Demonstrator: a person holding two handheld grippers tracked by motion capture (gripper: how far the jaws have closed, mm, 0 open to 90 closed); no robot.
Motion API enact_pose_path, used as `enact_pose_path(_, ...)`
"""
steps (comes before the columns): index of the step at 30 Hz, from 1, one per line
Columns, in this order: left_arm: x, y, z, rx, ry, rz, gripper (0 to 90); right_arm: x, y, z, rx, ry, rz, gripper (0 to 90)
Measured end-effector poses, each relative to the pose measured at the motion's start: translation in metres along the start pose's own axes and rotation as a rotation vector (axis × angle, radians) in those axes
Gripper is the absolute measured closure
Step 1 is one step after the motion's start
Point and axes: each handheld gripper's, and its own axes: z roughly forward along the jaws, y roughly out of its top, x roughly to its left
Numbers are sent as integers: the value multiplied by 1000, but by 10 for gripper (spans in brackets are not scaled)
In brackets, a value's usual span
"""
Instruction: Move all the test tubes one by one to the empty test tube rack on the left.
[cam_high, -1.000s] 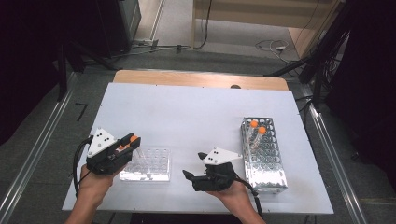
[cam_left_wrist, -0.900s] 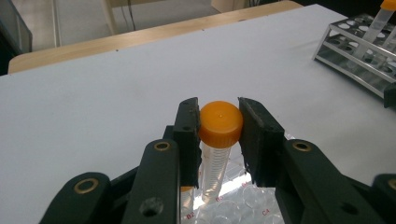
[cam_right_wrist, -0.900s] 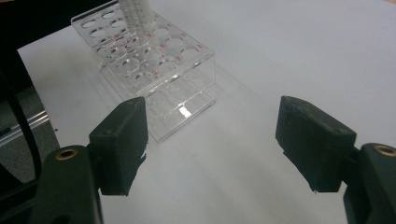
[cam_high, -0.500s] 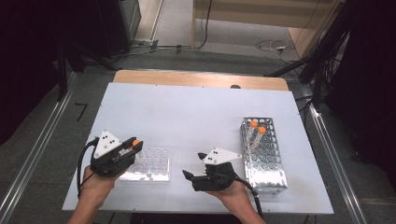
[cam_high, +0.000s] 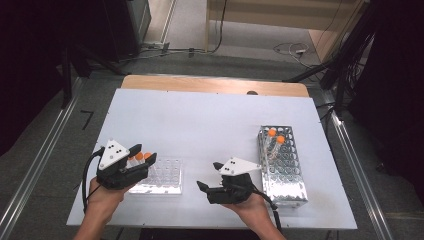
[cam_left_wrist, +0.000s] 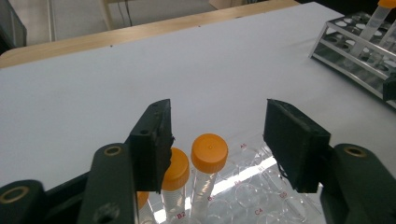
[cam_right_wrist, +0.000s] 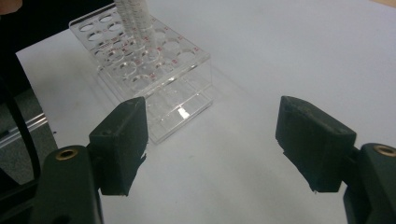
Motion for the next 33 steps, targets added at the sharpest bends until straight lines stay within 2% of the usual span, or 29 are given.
enact_pose_path(3,1,0,-1,-11,2,-12,373,-3,0,-4,6,-9,2,238)
enact_pose_path(8,0,1,-1,-26,12,-25,288,-11,1,-17,-17,-38,11,238)
enact_pose_path(22,-2,1,-2,-44,15,-25,280,-45,-8,-56,-45,-165,68,238)
enact_pose_path(33,-4,0,0,-39,11,-23,281,-79,-19,-83,-63,-281,117,243)
